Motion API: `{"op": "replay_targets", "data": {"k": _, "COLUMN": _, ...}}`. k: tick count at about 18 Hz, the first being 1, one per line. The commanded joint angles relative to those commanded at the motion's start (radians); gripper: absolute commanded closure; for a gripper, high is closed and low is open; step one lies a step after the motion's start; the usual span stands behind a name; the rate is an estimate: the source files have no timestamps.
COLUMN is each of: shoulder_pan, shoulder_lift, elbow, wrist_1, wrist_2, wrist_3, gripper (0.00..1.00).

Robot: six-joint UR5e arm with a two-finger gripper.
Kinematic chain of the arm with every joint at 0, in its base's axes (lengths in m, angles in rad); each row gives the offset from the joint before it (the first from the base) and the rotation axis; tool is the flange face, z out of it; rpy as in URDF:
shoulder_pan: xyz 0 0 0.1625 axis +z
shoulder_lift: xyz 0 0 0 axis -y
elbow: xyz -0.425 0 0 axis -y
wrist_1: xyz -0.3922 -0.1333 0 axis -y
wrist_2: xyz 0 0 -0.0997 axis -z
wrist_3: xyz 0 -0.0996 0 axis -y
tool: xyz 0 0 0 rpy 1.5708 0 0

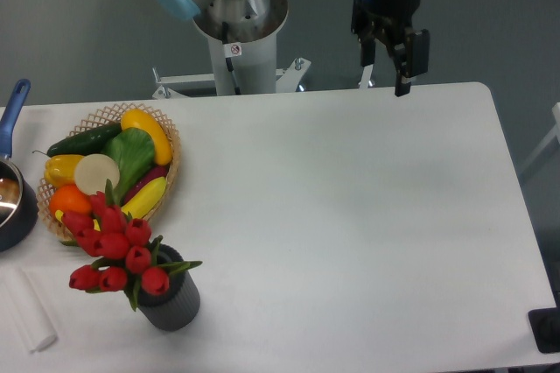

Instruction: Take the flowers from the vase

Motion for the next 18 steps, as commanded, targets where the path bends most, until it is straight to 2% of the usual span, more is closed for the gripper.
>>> {"op": "replay_targets", "data": {"k": 6, "shoulder_pan": 0.000, "shoulder_lift": 0.006, "elbow": 0.002, "wrist_1": -0.014, "wrist_2": -0.005, "wrist_3": -0.008, "gripper": 0.00}}
{"op": "replay_targets", "data": {"k": 8, "shoulder_pan": 0.003, "shoulder_lift": 0.005, "elbow": -0.005, "wrist_1": -0.014, "wrist_2": -0.070, "wrist_3": -0.020, "gripper": 0.00}}
{"op": "replay_targets", "data": {"k": 10, "shoulder_pan": 0.002, "shoulder_lift": 0.006, "elbow": -0.011, "wrist_1": -0.014, "wrist_2": -0.089, "wrist_3": -0.050, "gripper": 0.00}}
{"op": "replay_targets", "data": {"k": 15, "shoulder_pan": -0.012, "shoulder_lift": 0.014, "elbow": -0.015, "wrist_1": -0.012, "wrist_2": -0.104, "wrist_3": -0.173, "gripper": 0.00}}
{"op": "replay_targets", "data": {"k": 18, "shoulder_pan": -0.028, "shoulder_lift": -0.003, "elbow": -0.018, "wrist_1": 0.000, "wrist_2": -0.234, "wrist_3": -0.337, "gripper": 0.00}}
